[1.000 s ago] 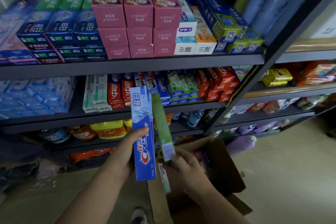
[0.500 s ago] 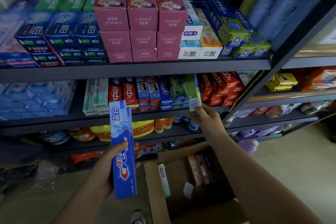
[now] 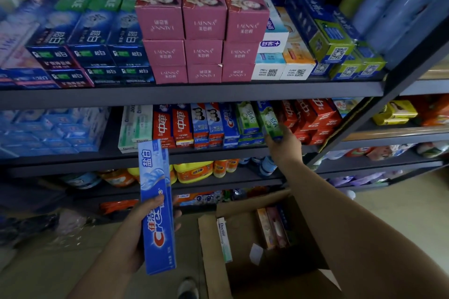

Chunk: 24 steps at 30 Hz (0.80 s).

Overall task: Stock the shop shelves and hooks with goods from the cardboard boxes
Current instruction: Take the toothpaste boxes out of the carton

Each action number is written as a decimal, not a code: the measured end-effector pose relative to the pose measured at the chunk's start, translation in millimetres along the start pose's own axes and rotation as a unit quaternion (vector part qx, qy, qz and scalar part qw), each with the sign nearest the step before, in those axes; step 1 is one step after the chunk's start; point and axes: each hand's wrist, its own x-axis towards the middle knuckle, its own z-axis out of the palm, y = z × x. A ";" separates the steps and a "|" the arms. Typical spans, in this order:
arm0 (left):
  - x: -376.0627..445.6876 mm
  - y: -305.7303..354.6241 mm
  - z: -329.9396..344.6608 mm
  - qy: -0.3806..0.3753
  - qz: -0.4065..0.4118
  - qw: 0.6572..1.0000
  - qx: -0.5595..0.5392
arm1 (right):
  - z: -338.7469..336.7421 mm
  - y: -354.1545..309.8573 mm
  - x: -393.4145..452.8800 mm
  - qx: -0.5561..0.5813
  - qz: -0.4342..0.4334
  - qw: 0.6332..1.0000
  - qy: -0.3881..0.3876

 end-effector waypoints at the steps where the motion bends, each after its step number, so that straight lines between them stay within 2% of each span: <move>1: 0.3 -0.2 -0.2 0.000 -0.002 1.000 0.000 | 1.0 -2.2 0.9 -0.023 -0.002 1.000 -0.003; 3: 0.1 -0.4 1.5 -0.001 -0.007 1.000 -0.004 | 3.0 -8.3 2.2 -0.048 0.008 0.999 -0.009; 7: 0.6 -1.4 6.1 -0.001 -0.017 1.000 0.004 | 6.7 -21.7 3.8 0.011 0.032 0.999 -0.024; 11: 2.1 -2.5 15.5 -0.016 -0.015 1.000 0.019 | 11.5 -24.7 -11.9 0.094 0.066 0.993 0.021; 13: 5.1 -4.3 20.1 -0.005 -0.018 1.000 0.018 | 17.9 -24.6 -40.6 0.108 0.046 0.993 0.034; 14: 7.2 -4.8 22.9 0.005 -0.023 1.000 0.021 | 22.4 -23.5 -58.7 0.096 0.024 0.995 0.005; 16: 13.2 -6.7 29.2 0.024 -0.030 0.999 0.033 | 30.4 -21.8 -100.6 0.083 -0.003 0.988 -0.132; 18: 19.0 -8.0 35.1 0.033 -0.024 0.998 0.047 | 32.7 -23.7 -141.4 0.104 0.007 0.953 -0.283; 19: 22.3 -8.9 37.8 0.035 -0.019 0.998 0.052 | 35.1 -23.1 -156.1 0.117 0.011 0.935 -0.336; 21: 26.5 -8.6 44.5 0.037 0.000 0.997 0.062 | 44.7 -16.1 -174.4 0.108 -0.005 0.920 -0.378; 24: 29.0 -9.6 51.1 0.030 0.023 0.996 0.084 | 51.3 -6.3 -178.3 0.074 -0.005 0.932 -0.354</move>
